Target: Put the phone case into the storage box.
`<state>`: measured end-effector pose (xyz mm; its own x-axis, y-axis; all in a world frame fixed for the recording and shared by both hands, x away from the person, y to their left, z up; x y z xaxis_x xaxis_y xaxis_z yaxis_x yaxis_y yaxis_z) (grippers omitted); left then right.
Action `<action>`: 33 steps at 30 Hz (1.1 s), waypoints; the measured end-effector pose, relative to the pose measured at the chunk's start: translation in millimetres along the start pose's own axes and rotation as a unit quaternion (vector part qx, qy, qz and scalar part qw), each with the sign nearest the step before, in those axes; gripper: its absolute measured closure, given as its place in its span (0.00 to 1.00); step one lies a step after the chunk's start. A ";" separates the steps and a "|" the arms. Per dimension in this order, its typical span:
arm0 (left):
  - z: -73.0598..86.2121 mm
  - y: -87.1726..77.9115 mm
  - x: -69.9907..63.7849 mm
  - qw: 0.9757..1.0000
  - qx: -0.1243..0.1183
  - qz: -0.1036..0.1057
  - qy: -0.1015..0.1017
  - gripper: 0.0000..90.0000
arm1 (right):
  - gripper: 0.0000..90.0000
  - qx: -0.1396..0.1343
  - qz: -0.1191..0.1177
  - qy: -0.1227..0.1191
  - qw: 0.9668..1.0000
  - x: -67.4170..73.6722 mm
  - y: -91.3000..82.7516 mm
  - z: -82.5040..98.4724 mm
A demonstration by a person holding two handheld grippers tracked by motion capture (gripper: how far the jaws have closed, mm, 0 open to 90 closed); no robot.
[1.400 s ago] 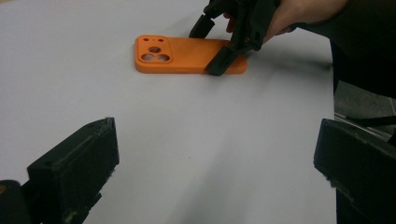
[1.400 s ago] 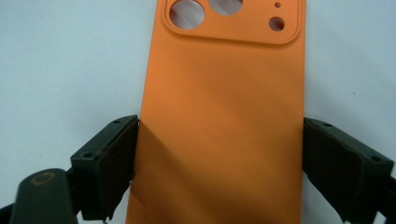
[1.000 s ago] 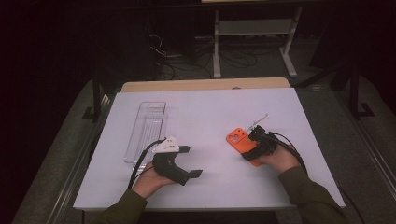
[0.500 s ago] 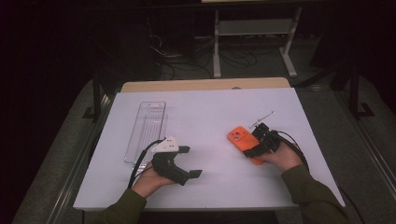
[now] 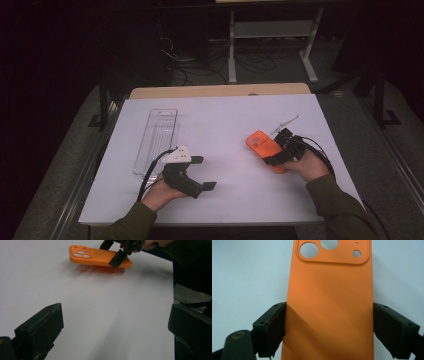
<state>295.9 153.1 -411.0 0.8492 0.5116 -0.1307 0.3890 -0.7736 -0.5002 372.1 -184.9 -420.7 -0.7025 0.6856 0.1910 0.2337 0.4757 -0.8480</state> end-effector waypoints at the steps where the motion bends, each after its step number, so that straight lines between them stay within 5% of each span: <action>1: 0.0 -0.1 0.1 1.000 -0.001 -0.001 -0.001 0.00 | 0.17 -0.002 0.000 -0.002 1.000 0.1 -0.8 -0.1; 33: -5.6 -0.6 5.4 1.000 0.003 -0.010 0.011 0.00 | 0.17 -0.015 -0.052 -0.062 0.997 -2.5 -22.1 0.6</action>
<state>302.2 154.2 -406.6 0.8486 0.5192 -0.1014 0.4050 -0.7609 -0.5070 368.3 -197.5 -402.8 -0.8013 0.5594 0.2122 0.1750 0.5584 -0.8109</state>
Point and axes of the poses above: each handheld gripper's, and its own axes: y roughly forward along the jaws, z roughly out of its underside, x roughly to its left, the point moved 1 cm from there along y, roughly forward along the jaws, and after that the axes turned 8 degrees about -z, right-handed, at the moved point
